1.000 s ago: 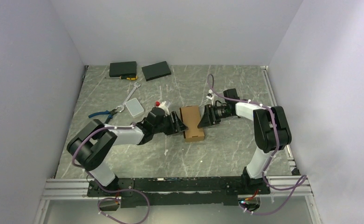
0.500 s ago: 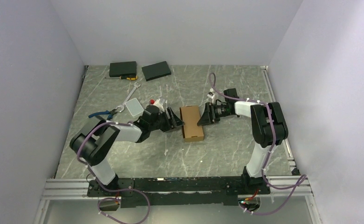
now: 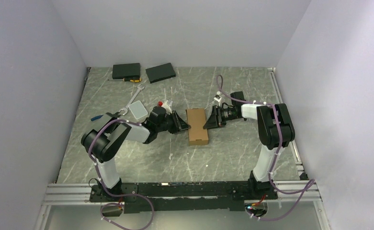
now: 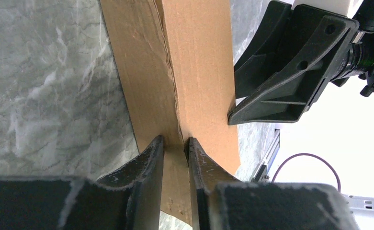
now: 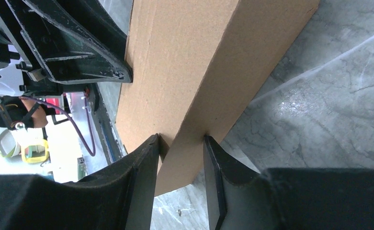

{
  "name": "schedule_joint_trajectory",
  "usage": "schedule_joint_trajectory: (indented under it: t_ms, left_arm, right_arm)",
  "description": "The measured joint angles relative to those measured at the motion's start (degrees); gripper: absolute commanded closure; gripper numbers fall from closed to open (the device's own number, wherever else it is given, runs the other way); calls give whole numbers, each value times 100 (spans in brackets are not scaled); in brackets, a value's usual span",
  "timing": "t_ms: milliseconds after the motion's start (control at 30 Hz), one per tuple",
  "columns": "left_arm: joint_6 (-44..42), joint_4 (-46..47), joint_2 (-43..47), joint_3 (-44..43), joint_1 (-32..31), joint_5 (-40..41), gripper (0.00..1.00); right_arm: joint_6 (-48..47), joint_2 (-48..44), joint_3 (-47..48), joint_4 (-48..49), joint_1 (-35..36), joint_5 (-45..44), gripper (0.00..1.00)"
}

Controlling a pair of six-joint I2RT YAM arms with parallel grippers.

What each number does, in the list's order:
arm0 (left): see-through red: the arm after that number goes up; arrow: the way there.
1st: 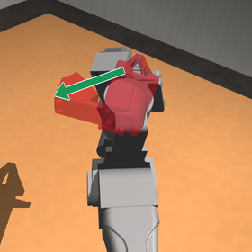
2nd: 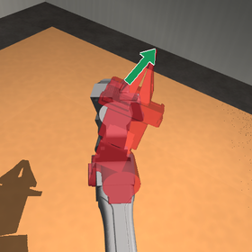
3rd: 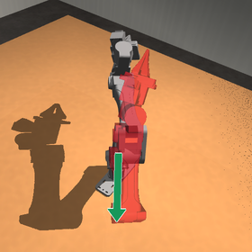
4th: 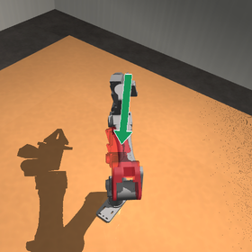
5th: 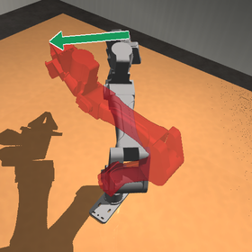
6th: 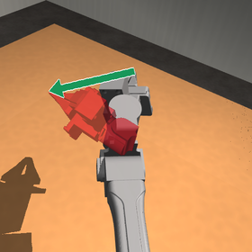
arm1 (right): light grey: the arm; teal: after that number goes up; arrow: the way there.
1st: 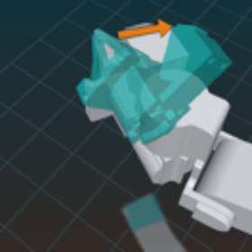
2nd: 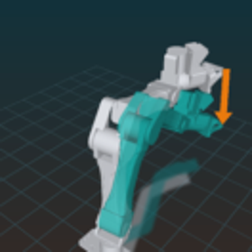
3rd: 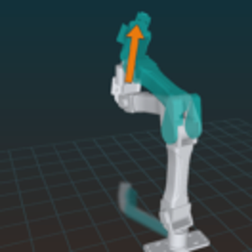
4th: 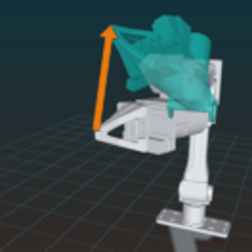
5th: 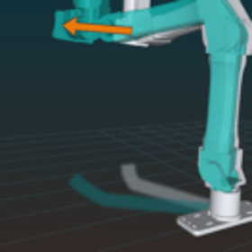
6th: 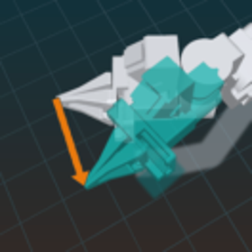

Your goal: Fold the paper box

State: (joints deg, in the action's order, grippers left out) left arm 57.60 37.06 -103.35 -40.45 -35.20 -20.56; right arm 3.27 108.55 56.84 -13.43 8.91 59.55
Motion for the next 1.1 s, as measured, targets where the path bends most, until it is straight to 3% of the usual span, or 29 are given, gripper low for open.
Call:
schedule_joint_trajectory:
  t_ms: [167,367,767,1100]
  left_arm:
    - [37,85,-44,-9,22,-81,75]
    - [46,190,-44,-7,31,-131,62]
    - [57,603,166,107,28,-376,45]
    - [-114,638,1266,498,140,-422,44]
  right_arm:
    - [52,28,0,15,-31,61,67]
    - [177,105,-2,33,-129,232,69]
    - [299,162,-46,109,-330,481,70]
    - [295,203,-46,153,-356,577,70]
